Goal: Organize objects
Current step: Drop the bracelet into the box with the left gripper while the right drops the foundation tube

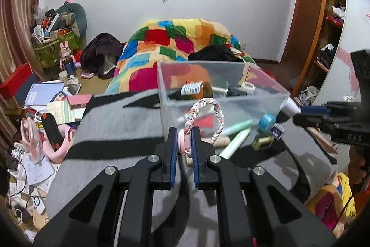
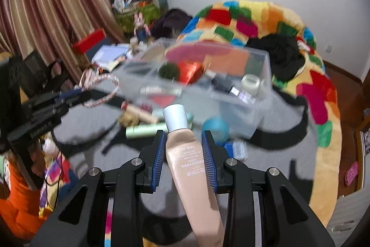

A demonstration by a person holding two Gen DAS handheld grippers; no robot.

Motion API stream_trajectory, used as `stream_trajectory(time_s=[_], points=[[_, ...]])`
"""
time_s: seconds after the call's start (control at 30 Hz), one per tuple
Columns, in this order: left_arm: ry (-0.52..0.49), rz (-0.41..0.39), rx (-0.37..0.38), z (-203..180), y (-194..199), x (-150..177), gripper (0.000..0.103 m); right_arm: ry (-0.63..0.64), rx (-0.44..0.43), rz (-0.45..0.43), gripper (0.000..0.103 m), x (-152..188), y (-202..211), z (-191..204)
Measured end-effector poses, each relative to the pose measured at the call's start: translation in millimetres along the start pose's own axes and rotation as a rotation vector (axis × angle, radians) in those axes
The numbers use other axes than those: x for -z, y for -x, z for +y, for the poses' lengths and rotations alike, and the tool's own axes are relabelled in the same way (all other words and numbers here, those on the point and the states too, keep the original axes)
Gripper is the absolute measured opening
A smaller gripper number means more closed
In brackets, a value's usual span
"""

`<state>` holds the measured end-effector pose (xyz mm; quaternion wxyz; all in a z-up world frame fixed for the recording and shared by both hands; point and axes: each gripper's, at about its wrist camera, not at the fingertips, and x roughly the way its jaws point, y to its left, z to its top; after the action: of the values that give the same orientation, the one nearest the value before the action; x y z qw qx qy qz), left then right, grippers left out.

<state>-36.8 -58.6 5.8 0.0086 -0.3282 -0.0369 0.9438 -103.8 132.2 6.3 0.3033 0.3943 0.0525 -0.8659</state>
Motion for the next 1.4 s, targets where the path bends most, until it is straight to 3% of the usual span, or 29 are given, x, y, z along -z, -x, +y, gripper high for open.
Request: stream_trajectory(time_s=[0.33, 0.77, 0.97, 1.03, 1.27, 1.4], points=[[0.026, 0.003, 0.0, 5.5, -28.9, -28.2, 0.011, 0.016, 0.1, -0.093, 0.029, -61.7, -2.3, -12.5], [0.083, 0.053, -0.024, 17.2, -77.1, -63.7, 0.011, 0.062, 0.225, -0.062, 0.029, -106.2, -69.8, -14.0], [0.1, 0.072, -0.003, 13.1, -93.7, -66.4, 0.011, 0.076, 0.168, 0.034, 0.029, -109.2, -107.3, -11.3], [0.103, 0.079, 0.002, 12.1, -96.9, -65.5, 0.011, 0.072, 0.136, 0.064, 0.022, -107.0, -115.9, -11.4], [0.074, 0.087, 0.012, 7.0, -93.1, -65.7, 0.011, 0.075, 0.042, 0.127, 0.021, -98.5, -121.5, -8.5], [0.055, 0.061, 0.016, 2.5, -78.2, -67.9, 0.034, 0.061, 0.002, 0.107, 0.022, -94.2, -103.6, -7.5]])
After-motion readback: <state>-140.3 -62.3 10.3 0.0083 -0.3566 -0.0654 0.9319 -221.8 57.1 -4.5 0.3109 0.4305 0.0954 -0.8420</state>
